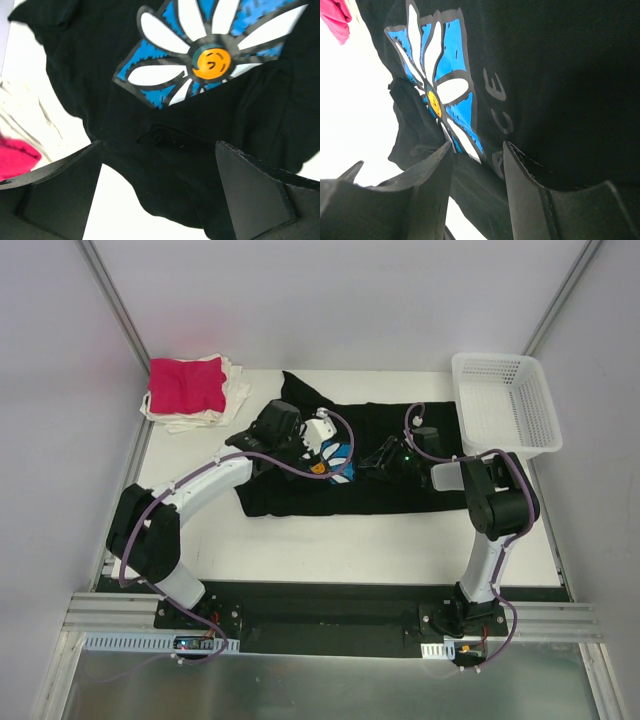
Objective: Fold and stack the t-shirts
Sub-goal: Fold the flattened tshirt in 1/3 of the way
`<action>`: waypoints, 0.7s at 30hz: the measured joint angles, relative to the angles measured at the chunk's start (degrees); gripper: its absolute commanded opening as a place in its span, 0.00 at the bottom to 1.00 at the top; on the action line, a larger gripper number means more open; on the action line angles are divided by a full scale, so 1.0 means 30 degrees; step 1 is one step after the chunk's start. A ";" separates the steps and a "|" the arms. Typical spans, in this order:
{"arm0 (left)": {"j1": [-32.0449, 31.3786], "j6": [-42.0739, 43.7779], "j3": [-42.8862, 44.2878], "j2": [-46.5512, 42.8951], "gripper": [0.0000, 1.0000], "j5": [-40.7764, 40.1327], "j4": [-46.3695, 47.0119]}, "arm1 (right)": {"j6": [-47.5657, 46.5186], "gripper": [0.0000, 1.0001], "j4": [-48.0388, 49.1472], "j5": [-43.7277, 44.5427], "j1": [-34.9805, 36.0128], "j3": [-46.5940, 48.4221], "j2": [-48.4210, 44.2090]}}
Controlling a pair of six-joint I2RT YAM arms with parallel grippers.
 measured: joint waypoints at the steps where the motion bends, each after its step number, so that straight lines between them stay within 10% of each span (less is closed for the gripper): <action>1: 0.0007 0.0117 0.0393 0.0007 0.94 0.0372 -0.0510 | 0.0000 0.47 -0.0022 -0.0007 -0.0007 0.0029 0.0007; 21: -0.1435 -0.0495 0.2572 0.2652 0.65 0.4044 -0.6492 | 0.0073 0.40 -0.0299 0.0000 -0.0284 0.0299 0.0182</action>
